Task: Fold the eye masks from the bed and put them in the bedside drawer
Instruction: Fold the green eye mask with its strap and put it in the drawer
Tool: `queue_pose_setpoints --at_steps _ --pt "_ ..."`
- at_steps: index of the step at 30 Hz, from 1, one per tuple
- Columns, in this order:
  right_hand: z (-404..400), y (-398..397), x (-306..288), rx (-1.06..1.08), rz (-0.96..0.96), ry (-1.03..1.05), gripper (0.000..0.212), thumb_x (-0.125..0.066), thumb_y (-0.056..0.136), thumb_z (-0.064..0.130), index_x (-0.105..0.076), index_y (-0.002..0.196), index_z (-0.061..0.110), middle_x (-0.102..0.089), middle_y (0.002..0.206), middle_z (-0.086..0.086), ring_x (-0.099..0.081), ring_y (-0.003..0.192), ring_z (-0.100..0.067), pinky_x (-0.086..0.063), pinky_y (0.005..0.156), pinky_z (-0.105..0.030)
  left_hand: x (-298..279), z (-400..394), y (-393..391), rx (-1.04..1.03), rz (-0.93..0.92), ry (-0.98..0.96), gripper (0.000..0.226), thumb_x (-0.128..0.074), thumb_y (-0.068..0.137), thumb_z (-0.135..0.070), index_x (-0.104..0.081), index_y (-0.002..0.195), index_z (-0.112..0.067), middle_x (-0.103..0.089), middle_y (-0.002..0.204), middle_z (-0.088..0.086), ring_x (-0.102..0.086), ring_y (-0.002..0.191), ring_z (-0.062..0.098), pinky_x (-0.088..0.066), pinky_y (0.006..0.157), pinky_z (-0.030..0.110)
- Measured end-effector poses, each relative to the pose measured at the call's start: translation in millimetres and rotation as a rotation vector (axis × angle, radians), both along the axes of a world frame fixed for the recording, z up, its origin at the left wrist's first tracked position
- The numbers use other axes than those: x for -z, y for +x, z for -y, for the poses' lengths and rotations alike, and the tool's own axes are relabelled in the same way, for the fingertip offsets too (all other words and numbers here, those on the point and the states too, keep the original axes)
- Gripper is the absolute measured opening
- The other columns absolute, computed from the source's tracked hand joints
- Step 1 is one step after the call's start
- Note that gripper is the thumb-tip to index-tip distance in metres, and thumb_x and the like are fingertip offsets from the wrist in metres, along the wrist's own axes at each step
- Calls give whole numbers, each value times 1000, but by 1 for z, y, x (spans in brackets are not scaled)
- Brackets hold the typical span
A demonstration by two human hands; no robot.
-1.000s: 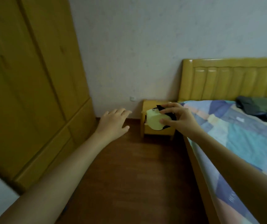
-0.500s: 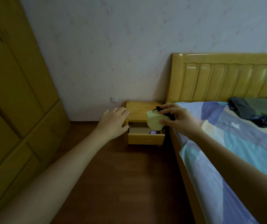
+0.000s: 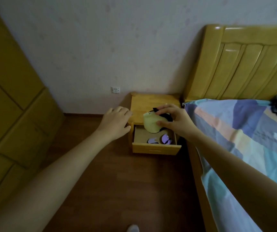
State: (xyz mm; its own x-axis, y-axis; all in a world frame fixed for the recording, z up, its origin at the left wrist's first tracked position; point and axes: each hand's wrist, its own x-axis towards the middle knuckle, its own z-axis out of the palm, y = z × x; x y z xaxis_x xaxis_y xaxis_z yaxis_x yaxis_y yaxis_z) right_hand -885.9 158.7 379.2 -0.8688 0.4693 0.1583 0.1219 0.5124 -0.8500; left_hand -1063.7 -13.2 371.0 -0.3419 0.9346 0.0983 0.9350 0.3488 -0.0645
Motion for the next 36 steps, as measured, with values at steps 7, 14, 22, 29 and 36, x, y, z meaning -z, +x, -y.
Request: queue_pose_setpoints --at_steps 7,14,22,29,36 --pt "-108 -71 102 10 134 -166 31 -76 75 5 -69 100 22 -57 111 9 -58 104 -5 -52 85 -16 101 -116 -52 -21 83 -85 54 -50 91 -43 -40 140 -21 -43 144 -3 -27 140 17 -25 112 40" --pt "-184 -124 264 34 270 -284 31 -76 76 3 -68 104 15 -63 110 3 -60 106 -15 -52 92 -31 248 -199 -86 -61 185 -114 57 -52 91 -45 -40 141 -21 -41 148 -3 -23 143 18 -26 112 40" --pt "-216 -151 420 64 311 -321 48 -71 77 -2 -62 87 44 -63 96 19 -59 90 10 -47 78 -7 401 -253 -97 -80 412 -163 66 -48 91 -52 -27 148 -25 -39 149 -4 -25 142 17 -29 105 37" --pt "-228 -175 511 52 352 -337 31 -65 83 -3 -65 97 24 -61 80 11 -57 71 11 -43 68 -5 491 -283 -129 -95 480 -332 61 -41 96 -47 -24 148 -21 -46 141 5 -35 132 24 -33 100 39" --pt "-232 -201 563 9 405 -414 28 -56 84 -12 -66 93 13 -63 88 9 -59 80 8 -44 71 -5 549 -305 -152 -118 453 -392 49 -47 96 -39 -37 138 -17 -58 125 6 -37 123 26 -31 94 38"
